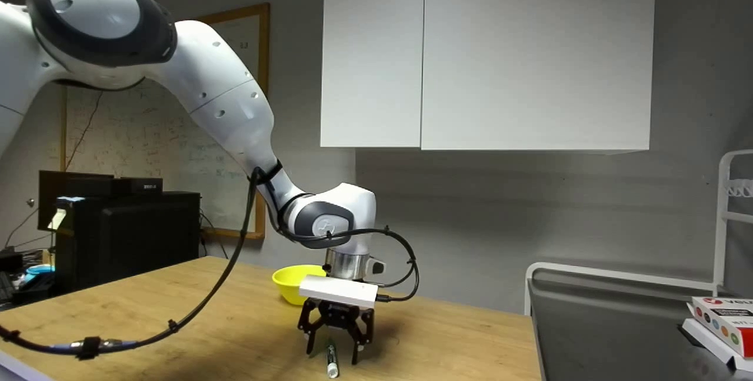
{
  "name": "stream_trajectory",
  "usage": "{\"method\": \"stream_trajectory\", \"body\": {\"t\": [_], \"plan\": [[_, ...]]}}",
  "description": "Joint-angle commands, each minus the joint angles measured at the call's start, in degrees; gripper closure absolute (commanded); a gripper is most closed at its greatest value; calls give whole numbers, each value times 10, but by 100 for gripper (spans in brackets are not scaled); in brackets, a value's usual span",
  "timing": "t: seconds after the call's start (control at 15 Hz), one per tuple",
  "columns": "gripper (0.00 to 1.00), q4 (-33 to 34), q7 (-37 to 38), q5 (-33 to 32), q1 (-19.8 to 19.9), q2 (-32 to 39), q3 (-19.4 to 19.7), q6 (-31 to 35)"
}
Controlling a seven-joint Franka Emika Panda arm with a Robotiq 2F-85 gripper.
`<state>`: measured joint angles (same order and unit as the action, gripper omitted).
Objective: Pick up the pen from the countertop and put it in the yellow bowl.
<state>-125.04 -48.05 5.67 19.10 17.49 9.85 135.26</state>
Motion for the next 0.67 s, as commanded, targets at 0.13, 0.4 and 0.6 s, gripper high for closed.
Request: {"method": "stream_trajectory", "body": {"t": [0.13, 0.4, 0.6], "plan": [[41, -21, 9, -34, -6, -8, -2, 34], [72, -43, 19, -54, -10, -34, 3, 39], [91, -74, 43, -73, -15, -75, 11, 41]]}}
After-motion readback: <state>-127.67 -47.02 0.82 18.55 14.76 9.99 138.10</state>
